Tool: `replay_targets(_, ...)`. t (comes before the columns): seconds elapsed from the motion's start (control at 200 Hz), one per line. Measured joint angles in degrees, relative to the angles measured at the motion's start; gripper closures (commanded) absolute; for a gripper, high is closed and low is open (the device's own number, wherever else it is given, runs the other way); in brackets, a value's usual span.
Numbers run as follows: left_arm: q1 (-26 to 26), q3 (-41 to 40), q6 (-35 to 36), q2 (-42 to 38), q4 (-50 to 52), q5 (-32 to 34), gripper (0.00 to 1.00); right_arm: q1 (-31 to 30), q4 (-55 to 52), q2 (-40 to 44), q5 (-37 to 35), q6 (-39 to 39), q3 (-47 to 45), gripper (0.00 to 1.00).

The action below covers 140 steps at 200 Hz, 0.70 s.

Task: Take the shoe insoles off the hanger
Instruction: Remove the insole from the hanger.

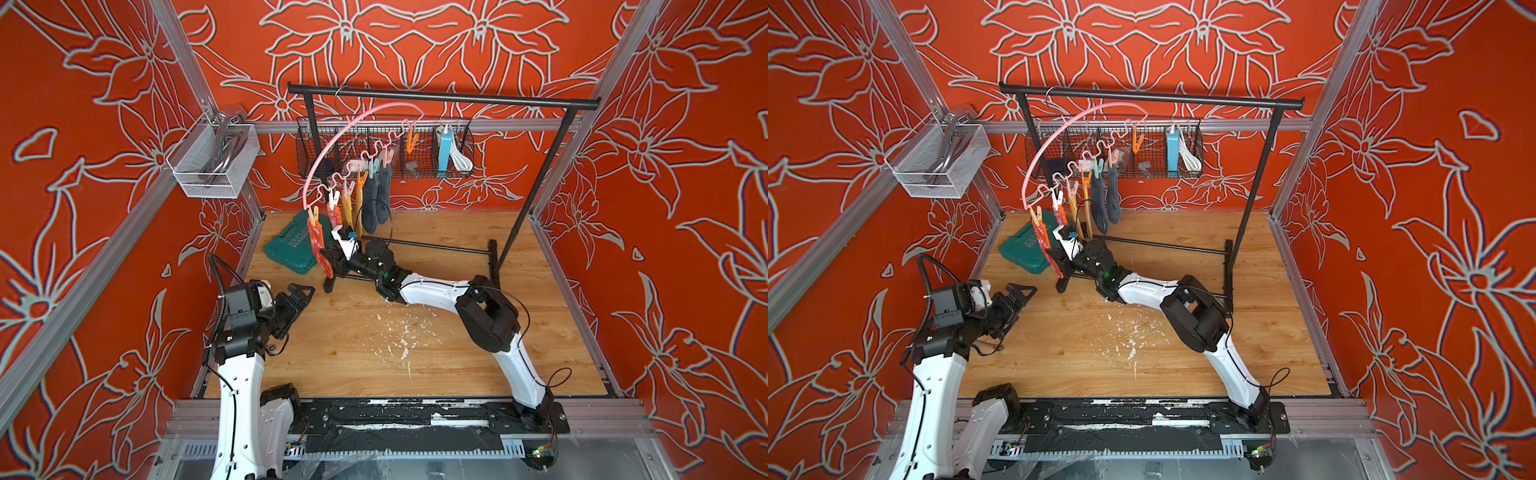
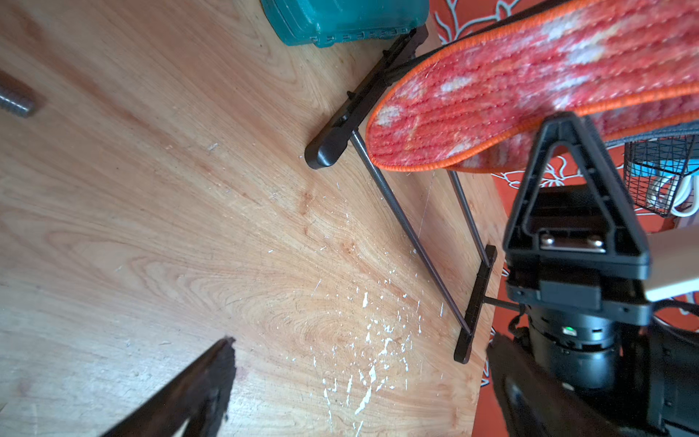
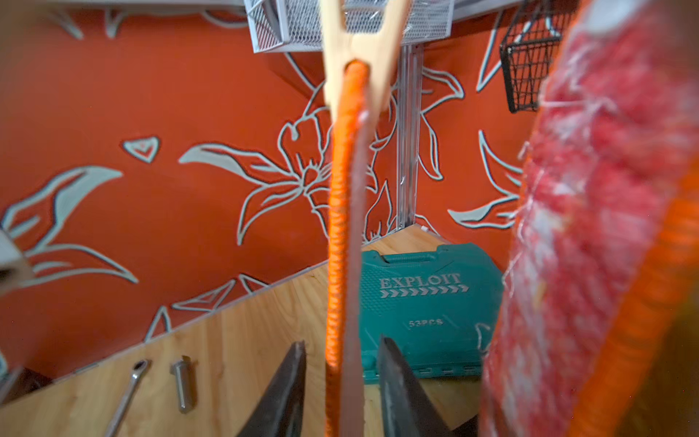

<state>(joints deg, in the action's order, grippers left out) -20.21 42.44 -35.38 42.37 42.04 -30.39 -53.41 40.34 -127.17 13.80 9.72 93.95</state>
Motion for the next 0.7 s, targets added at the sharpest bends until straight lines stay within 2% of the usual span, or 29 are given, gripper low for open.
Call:
replay_targets(0.165,0.0,0.0,0.3,-0.6,0.2,-0.2,0.02,0.0,-1.0,-1.7,-0.1,0.7,6.0,0.5)
replay_targets(0.37,0.0,0.6,0.8,-1.1,1.0,-0.1,0.02,-0.1,-0.9,-7.2,-0.1,3.4,16.9,0.4)
replay_targets(0.525,0.0,0.7,0.9,-1.4,1.6,0.2,0.02,-0.6,-2.0,-10.7,-0.8,4.4,21.9,0.39)
replay_targets(0.611,0.0,0.7,0.9,-1.4,1.9,0.3,0.02,-1.0,-3.7,-12.8,-2.3,4.6,25.1,0.44)
replay_targets(0.701,0.0,0.7,0.9,-1.6,2.1,0.5,0.02,-1.4,-5.3,-14.3,-4.1,5.0,27.1,0.62)
